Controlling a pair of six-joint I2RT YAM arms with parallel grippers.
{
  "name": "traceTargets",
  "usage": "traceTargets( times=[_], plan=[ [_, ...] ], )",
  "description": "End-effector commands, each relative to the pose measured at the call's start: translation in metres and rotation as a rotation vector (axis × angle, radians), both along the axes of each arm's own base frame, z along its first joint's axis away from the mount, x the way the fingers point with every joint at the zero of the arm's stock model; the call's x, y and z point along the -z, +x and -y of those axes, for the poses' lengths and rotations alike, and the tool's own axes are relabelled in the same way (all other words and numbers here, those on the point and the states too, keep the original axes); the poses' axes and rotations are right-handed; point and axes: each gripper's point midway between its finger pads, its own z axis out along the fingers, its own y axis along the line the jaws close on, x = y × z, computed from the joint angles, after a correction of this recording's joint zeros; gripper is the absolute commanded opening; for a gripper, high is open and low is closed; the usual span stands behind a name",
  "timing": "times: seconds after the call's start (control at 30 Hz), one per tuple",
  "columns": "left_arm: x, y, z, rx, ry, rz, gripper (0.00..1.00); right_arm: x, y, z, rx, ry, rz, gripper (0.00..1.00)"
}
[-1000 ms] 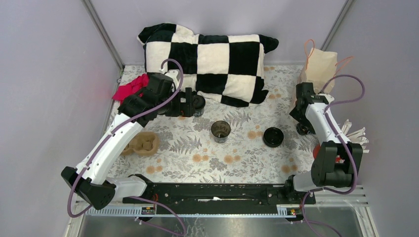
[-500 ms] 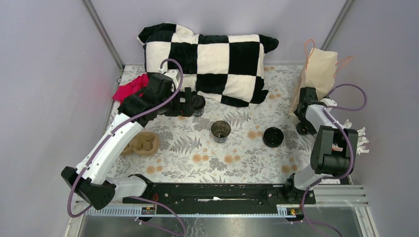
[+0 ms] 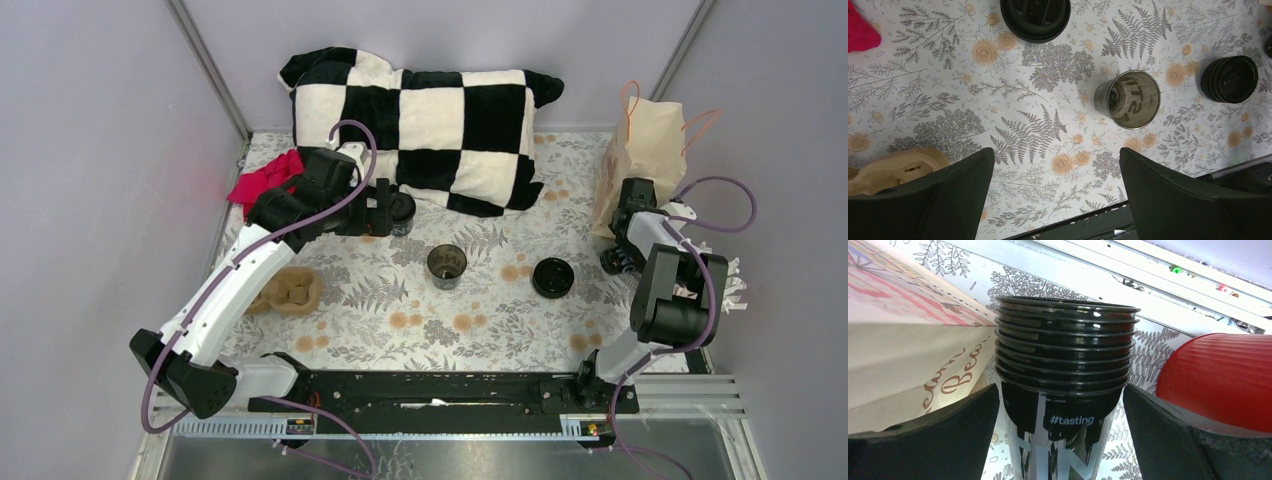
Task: Pack the takeout coffee
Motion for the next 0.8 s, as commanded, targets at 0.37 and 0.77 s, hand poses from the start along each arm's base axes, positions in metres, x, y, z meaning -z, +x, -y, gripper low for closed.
traceTargets(
  times=[0.37,0.77],
  plan=[
    [-0.013,0.007,-0.001,-0.005,0.001,0.032,0.99,0.002,0.0,0.01,0.013,-0.057,0.061,0.84],
    [-0.013,0.0,0.0,0.003,-0.026,0.026,0.99,-0.02,-0.009,0.009,-0.088,-0.122,0.121,0.7]
  ],
)
